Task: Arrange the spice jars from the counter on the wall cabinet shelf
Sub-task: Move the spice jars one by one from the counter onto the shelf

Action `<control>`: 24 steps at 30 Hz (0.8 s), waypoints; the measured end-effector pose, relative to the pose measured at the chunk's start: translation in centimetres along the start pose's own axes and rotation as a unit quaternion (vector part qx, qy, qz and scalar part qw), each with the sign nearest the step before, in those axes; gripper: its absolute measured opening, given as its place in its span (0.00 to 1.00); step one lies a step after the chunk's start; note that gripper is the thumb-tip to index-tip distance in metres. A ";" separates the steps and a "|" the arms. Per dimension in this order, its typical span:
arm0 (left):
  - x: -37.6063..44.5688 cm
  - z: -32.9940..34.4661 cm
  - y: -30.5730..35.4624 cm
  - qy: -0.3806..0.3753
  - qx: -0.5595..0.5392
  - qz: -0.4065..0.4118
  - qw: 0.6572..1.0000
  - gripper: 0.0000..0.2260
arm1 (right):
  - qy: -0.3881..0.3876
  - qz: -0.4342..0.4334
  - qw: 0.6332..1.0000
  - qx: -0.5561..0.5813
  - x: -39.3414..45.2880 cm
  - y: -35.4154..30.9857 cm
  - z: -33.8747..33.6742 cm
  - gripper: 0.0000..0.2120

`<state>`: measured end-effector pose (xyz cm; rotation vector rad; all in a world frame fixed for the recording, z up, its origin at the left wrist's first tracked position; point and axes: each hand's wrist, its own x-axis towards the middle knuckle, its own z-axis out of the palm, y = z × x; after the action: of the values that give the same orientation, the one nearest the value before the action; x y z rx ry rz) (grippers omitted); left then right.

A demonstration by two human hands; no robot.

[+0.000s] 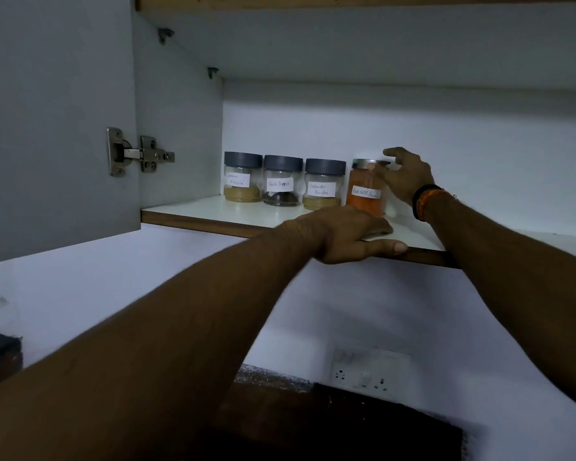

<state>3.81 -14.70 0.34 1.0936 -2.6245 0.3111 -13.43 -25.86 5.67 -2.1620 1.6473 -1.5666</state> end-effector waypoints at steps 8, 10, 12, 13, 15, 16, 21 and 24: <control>-0.3 -0.2 0.6 -0.029 -0.016 -0.014 0.999 0.26 | 0.007 -0.012 1.000 -0.001 -4.2 -0.5 -2.5 0.15; -0.4 -0.3 0.8 -0.039 -0.018 -0.015 0.999 0.26 | -0.006 -0.015 1.000 -0.001 -5.8 -0.4 -3.4 0.12; -0.5 -0.4 1.0 -0.043 -0.021 -0.020 0.999 0.27 | -0.012 -0.009 1.000 0.007 -7.3 -0.6 -4.4 0.11; -0.6 -0.3 1.2 -0.044 -0.020 -0.025 0.999 0.27 | -0.012 -0.001 1.000 0.014 -8.2 -0.6 -5.2 0.11; -0.8 -0.1 1.5 -0.038 -0.013 -0.038 0.998 0.28 | -0.006 0.012 0.999 0.033 -9.8 -0.7 -6.8 0.12; -0.8 0.0 1.4 -0.032 -0.008 -0.047 0.998 0.29 | -0.002 0.014 0.999 0.041 -10.6 -0.9 -7.3 0.12; -1.5 0.5 2.6 -0.013 0.012 -0.114 0.993 0.29 | 0.040 0.017 0.998 0.051 -15.5 -1.5 -9.2 0.11; -2.2 0.5 4.2 0.013 0.021 -0.137 0.990 0.25 | 0.086 -0.002 0.996 0.036 -18.9 -1.7 -9.5 0.08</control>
<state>2.17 -10.55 -1.22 1.4325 -2.4133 0.3195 -17.78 -6.39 -1.67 -2.0489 1.6029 -1.8297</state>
